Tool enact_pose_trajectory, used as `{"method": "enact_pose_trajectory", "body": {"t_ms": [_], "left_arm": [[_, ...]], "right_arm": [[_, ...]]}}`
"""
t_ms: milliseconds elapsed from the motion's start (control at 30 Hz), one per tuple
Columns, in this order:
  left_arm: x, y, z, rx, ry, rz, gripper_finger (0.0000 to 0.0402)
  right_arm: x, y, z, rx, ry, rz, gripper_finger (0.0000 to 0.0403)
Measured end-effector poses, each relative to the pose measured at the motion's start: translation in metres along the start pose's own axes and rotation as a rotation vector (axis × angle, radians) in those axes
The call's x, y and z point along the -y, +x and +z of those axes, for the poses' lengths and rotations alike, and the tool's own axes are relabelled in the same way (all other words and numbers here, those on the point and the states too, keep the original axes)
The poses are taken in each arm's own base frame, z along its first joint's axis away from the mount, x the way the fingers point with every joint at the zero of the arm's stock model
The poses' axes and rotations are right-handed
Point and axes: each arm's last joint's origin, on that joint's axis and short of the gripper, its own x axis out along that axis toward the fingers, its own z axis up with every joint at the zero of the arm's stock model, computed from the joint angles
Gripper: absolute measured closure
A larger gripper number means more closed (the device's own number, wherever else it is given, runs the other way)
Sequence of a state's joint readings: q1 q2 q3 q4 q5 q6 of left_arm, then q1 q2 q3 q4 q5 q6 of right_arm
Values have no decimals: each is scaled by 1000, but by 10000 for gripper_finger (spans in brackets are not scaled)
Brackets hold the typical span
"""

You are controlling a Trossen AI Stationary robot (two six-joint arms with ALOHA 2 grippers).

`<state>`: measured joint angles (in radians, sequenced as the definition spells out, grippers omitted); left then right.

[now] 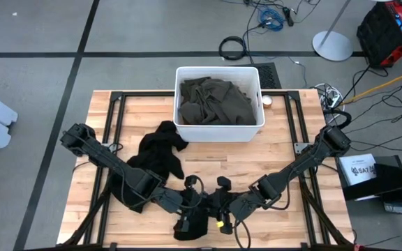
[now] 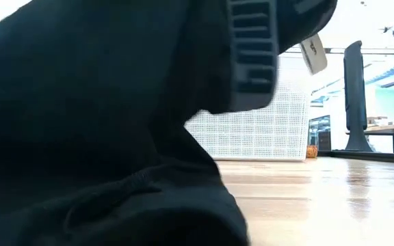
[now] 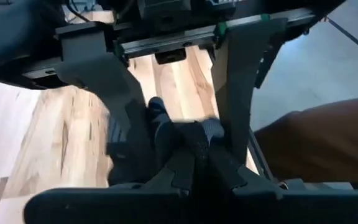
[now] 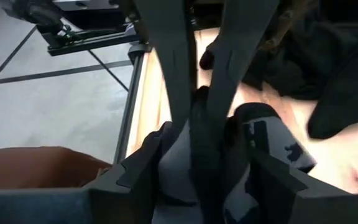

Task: Sort clothes
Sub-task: Put the black boxer into the white bin

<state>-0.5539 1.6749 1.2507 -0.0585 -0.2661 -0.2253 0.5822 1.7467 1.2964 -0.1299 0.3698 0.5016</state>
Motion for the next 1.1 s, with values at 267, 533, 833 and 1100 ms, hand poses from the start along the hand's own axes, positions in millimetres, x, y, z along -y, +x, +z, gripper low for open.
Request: {"method": "enact_pose_trajectory", "body": {"t_ms": [267, 533, 833, 1100], "left_arm": [[-3, 4, -4, -34, 3, 14, 380], [-5, 6, -6, -40, 9, 20, 379], [-6, 6, -5, -21, 7, 101, 288], [-5, 5, -5, -28, -46, 61, 189]], "right_arm": [[1, 2, -2, -13, -7, -3, 220], [3, 1, -5, -45, -13, -17, 261], [4, 1, -8, -88, -25, -11, 385], [3, 1, -9, -105, -29, 17, 396]]}}
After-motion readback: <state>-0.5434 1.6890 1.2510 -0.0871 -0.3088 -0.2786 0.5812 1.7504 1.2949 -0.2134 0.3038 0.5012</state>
